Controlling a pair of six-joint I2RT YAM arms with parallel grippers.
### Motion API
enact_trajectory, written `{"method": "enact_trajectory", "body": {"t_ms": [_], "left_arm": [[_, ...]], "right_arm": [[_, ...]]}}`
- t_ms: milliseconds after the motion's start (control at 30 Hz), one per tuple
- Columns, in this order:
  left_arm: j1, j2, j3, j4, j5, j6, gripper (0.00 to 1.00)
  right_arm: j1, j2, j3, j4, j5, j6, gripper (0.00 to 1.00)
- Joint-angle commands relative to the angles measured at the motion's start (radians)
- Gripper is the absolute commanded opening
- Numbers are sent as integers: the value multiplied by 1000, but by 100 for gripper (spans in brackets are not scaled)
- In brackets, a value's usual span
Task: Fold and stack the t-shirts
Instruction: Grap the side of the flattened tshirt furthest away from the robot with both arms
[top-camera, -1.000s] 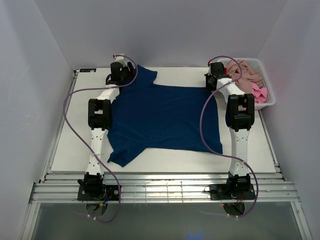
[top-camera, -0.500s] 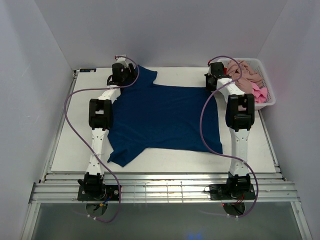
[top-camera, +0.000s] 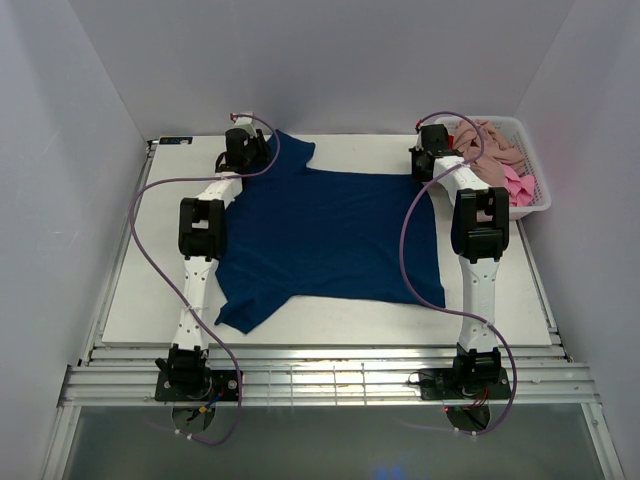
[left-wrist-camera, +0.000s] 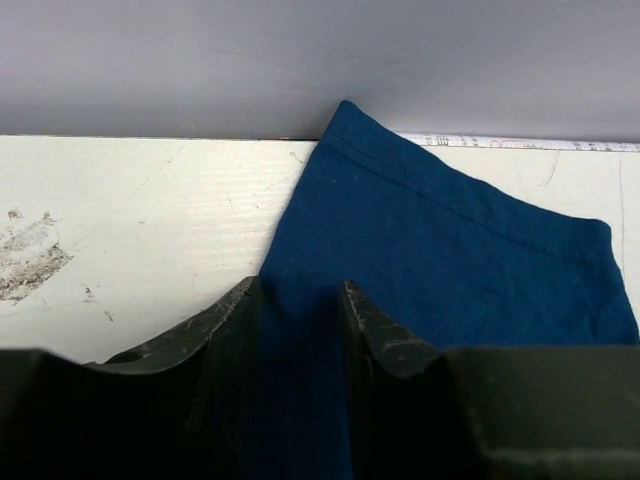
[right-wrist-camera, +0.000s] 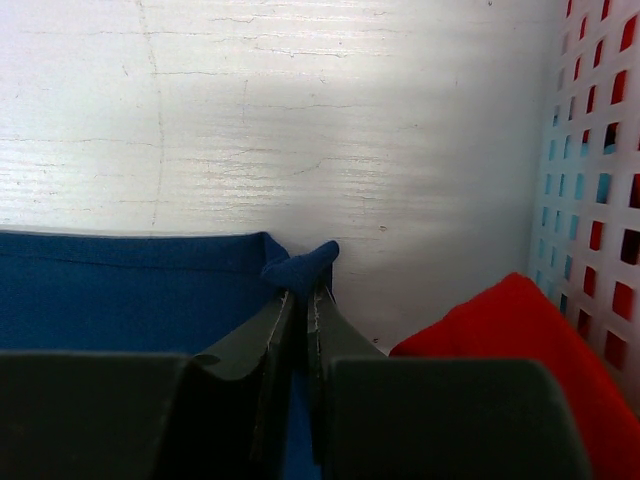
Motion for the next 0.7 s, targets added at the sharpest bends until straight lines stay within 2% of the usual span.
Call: {"method": "enact_trajectory", "body": {"t_ms": [0,133,300,467,667], "left_arm": [[-5,9,6,-40,-10,7,46],[-4,22,9,-45,-12,12,39],[-5,19,10,-55,-15,33,20],[-5,-63,-100,-25,-50,27,1],[-5,-207,-294,41,-88,-16,0]], "right_arm": [[-3,-2,-41,-82,-15,-11,10],[-3,-2,-43,-82,-16,-11,10],[-3,-2,-46,-83,-15,-11,10],[-2,-5,-49,-85,-15,-11,10],[-2,-34,-95,-60,-10,-11,9]]}}
